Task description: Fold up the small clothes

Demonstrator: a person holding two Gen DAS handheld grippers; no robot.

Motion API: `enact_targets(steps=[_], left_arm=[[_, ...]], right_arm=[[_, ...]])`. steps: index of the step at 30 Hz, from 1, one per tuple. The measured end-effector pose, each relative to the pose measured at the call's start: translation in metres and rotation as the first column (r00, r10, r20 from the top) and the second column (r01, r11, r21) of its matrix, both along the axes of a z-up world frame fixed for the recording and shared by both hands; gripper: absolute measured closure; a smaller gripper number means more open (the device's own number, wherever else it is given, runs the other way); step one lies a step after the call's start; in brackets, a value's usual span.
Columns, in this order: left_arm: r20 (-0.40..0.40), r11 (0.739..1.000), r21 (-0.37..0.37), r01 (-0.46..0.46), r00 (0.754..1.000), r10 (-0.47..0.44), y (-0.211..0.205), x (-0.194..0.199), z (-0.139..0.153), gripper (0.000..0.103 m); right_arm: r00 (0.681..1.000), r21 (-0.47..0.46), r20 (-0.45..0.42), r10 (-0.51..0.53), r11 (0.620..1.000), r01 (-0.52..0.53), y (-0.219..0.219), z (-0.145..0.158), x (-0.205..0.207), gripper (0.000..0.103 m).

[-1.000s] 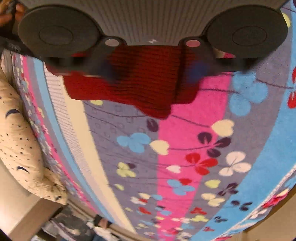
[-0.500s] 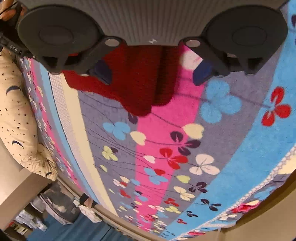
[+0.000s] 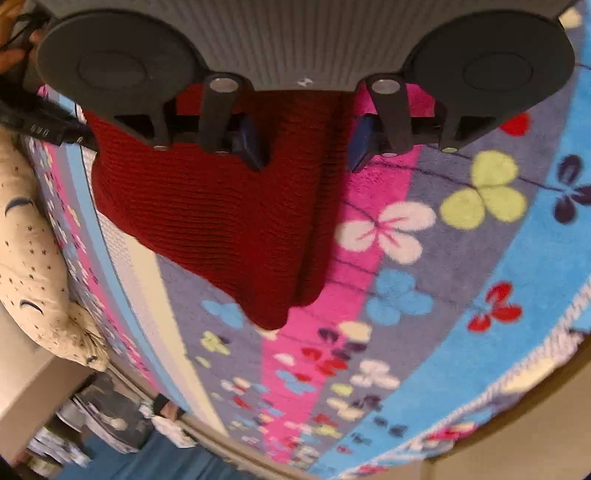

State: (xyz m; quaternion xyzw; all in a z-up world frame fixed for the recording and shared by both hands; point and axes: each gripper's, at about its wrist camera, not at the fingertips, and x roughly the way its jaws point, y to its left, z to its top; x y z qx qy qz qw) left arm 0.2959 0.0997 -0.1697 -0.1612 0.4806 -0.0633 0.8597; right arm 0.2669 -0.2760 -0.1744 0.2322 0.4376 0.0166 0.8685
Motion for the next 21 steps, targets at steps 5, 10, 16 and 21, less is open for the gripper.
enact_targets(steps=[5,10,16,21], left_arm=[[0.103,0.99,0.139,0.026,0.994,-0.04,-0.018,-0.062,0.06,0.0],[0.103,0.97,0.241,0.019,0.994,-0.045,-0.04,-0.133,0.095,0.0],[0.097,0.968,0.25,0.017,0.994,-0.042,-0.051,-0.201,0.115,0.0],[0.101,0.963,0.268,0.03,0.993,-0.059,-0.056,-0.241,0.124,0.0]], right_arm=[[0.99,-0.166,0.138,0.035,0.986,-0.012,0.01,0.065,-0.077,0.032],[0.977,-0.285,0.181,0.112,0.957,-0.056,0.046,0.102,-0.166,0.019],[0.986,-0.203,0.137,0.097,0.977,-0.068,0.061,0.114,-0.229,0.016],[0.978,-0.25,0.178,0.11,0.966,-0.063,0.071,0.129,-0.269,0.016]])
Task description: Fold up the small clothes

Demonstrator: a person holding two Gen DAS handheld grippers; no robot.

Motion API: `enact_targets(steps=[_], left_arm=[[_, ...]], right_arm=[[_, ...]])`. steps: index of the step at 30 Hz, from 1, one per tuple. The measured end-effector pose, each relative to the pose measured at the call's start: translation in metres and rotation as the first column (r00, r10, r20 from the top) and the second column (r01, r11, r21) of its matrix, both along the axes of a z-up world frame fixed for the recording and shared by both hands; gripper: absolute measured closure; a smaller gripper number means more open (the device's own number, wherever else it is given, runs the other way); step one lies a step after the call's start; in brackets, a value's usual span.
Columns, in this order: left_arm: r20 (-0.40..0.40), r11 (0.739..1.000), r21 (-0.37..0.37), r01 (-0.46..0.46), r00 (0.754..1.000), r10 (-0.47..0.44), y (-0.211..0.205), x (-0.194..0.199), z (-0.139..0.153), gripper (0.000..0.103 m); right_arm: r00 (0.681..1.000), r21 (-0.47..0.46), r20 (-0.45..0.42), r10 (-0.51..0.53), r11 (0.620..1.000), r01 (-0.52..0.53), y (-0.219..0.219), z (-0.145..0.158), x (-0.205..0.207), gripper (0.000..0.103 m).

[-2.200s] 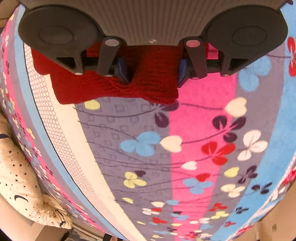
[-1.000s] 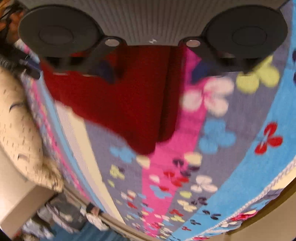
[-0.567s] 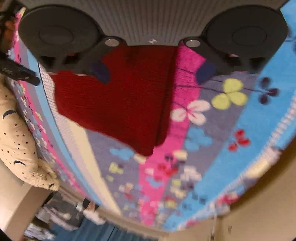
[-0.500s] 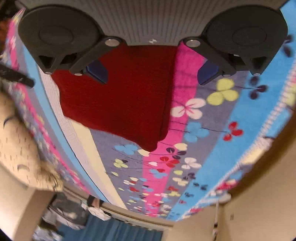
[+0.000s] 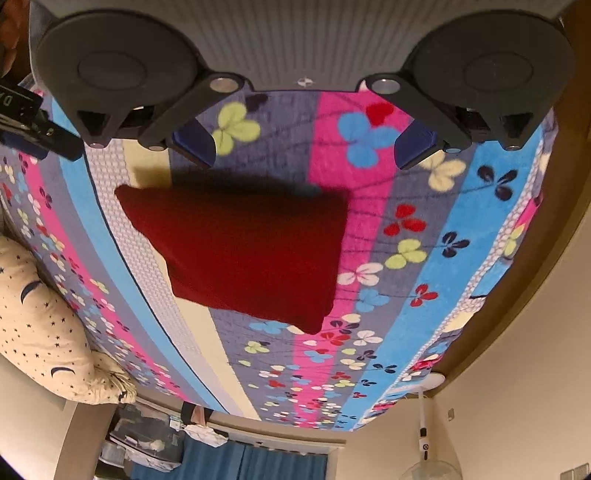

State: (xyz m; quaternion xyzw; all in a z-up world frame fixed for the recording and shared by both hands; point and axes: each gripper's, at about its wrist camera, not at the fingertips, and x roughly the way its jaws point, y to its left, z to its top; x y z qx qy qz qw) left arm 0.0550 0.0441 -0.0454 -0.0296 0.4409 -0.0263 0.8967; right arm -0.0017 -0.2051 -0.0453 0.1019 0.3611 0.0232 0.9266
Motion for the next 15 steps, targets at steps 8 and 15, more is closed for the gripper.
enact_targets(steps=[8,15], left_arm=[[0.027,0.999,0.031,0.013,1.0,-0.014,-0.006,-0.031,0.011,0.0],[0.027,0.999,0.041,0.003,1.0,-0.004,-0.006,-0.036,0.015,0.0]], right_arm=[[0.999,-0.036,0.047,0.019,0.999,-0.017,0.013,0.012,-0.03,0.015],[0.998,-0.064,0.057,0.035,0.997,-0.032,0.019,0.015,-0.036,0.015]])
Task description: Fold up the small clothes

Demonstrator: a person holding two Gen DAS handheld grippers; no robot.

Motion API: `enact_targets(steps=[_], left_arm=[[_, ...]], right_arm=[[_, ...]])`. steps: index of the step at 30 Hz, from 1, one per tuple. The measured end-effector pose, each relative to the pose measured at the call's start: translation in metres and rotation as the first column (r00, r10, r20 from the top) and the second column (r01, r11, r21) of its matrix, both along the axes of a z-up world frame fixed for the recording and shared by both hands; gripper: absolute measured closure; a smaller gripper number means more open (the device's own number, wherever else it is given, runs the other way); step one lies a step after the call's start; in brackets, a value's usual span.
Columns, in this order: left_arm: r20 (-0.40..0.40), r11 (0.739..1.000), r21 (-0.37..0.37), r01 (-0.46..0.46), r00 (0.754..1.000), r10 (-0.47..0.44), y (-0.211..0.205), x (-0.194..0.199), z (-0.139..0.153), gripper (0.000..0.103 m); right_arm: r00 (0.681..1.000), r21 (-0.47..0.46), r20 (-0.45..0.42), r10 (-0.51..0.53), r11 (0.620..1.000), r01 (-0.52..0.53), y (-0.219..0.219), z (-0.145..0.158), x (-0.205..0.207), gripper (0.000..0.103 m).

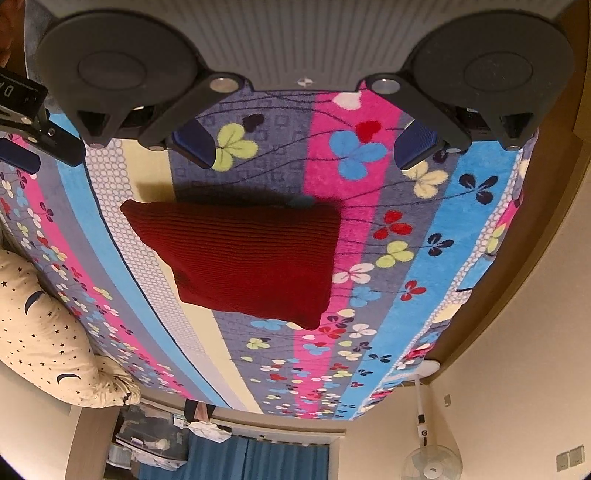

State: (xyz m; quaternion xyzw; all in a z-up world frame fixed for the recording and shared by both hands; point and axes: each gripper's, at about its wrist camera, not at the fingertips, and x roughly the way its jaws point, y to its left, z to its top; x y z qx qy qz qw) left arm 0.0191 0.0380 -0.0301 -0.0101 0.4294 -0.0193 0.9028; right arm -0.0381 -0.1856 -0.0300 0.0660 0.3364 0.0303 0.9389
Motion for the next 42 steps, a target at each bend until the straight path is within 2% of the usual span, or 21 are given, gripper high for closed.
enact_targets(steps=[6,42], left_arm=[[0.0,0.999,0.039,-0.012,1.0,0.012,-0.0034,-0.0005,-0.0008,0.0],[-0.004,0.998,0.057,-0.001,1.0,0.001,-0.0102,-0.0004,-0.0052,0.0]], right_arm=[[1.0,-0.007,0.0,0.003,1.0,-0.003,0.0019,-0.0001,-0.0026,0.015],[0.999,0.017,-0.021,0.047,0.999,-0.047,0.0043,-0.0026,-0.001,0.011]])
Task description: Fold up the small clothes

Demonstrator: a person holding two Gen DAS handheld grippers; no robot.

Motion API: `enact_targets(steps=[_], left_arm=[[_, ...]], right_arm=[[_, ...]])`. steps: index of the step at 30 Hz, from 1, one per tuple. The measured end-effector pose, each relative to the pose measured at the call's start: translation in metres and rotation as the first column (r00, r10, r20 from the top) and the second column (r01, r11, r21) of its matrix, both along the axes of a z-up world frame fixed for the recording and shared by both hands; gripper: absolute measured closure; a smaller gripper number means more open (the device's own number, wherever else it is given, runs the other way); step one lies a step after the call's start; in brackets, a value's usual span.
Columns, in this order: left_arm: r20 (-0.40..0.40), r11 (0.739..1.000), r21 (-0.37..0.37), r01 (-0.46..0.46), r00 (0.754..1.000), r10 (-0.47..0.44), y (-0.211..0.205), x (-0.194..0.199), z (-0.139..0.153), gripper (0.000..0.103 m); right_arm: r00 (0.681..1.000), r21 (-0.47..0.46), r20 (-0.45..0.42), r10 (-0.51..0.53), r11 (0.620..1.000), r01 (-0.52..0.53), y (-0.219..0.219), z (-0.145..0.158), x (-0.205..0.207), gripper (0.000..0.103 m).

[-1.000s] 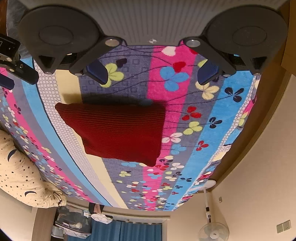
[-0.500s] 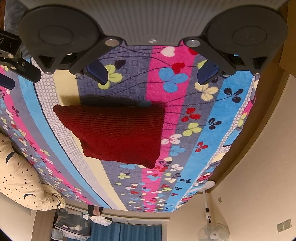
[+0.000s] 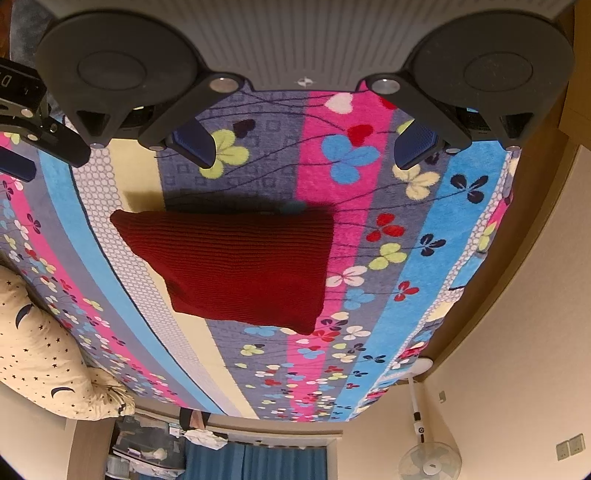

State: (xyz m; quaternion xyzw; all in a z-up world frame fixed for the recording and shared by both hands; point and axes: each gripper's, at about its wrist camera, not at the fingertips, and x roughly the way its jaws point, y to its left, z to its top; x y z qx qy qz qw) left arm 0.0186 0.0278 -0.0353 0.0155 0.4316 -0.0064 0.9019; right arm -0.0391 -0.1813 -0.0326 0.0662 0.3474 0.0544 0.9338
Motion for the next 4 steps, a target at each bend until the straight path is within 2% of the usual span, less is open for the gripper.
enact_targets(steps=[4], left_arm=[[0.0,1.0,0.006,0.005,1.0,-0.005,-0.0023,-0.0025,-0.0009,0.0]], right_arm=[[1.0,0.017,0.003,0.011,1.0,-0.011,0.001,0.0007,-0.0001,0.01]])
